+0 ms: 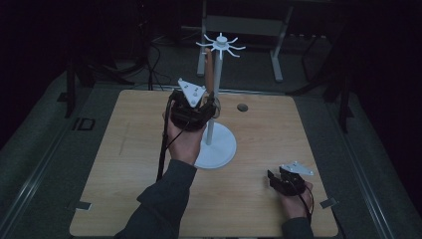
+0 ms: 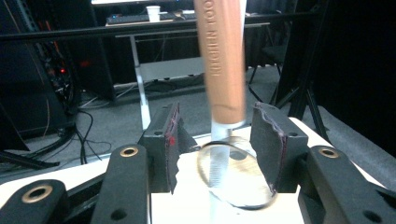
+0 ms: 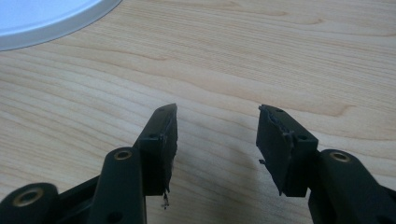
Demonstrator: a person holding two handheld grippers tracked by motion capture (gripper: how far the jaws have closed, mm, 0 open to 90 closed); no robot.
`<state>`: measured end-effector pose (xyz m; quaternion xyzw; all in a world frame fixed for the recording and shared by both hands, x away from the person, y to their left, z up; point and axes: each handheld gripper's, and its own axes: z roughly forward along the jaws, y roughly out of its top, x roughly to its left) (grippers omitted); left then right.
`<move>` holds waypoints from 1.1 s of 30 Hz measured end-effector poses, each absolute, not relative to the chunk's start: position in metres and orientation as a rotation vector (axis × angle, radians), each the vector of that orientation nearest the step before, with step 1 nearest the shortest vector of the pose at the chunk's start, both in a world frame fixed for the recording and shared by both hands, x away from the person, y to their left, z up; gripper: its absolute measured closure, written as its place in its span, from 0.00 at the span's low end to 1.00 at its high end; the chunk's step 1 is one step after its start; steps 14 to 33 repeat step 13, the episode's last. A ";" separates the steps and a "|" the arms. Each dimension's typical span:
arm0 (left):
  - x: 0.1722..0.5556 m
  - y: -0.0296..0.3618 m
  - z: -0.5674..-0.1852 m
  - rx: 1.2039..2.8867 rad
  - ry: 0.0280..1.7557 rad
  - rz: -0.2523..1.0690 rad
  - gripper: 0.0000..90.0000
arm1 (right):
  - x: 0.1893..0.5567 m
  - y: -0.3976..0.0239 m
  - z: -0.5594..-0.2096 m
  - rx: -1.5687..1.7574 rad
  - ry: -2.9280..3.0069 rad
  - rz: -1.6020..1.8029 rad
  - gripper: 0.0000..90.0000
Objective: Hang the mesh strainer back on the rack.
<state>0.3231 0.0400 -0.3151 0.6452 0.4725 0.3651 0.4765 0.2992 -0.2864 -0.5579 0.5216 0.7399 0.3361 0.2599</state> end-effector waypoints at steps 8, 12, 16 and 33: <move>0.323 0.038 -0.320 1.628 1.147 0.871 0.61 | 0.300 -0.287 -0.558 1.420 2.006 0.906 0.52; 0.322 0.039 -0.323 1.641 1.147 0.861 0.61 | 0.300 -0.289 -0.559 1.428 1.998 0.900 0.52; 0.321 0.040 -0.325 1.653 1.145 0.849 0.61 | 0.301 -0.290 -0.559 1.432 1.995 0.896 0.52; 0.321 0.040 -0.325 1.653 1.145 0.849 0.61 | 0.301 -0.290 -0.559 1.432 1.995 0.896 0.52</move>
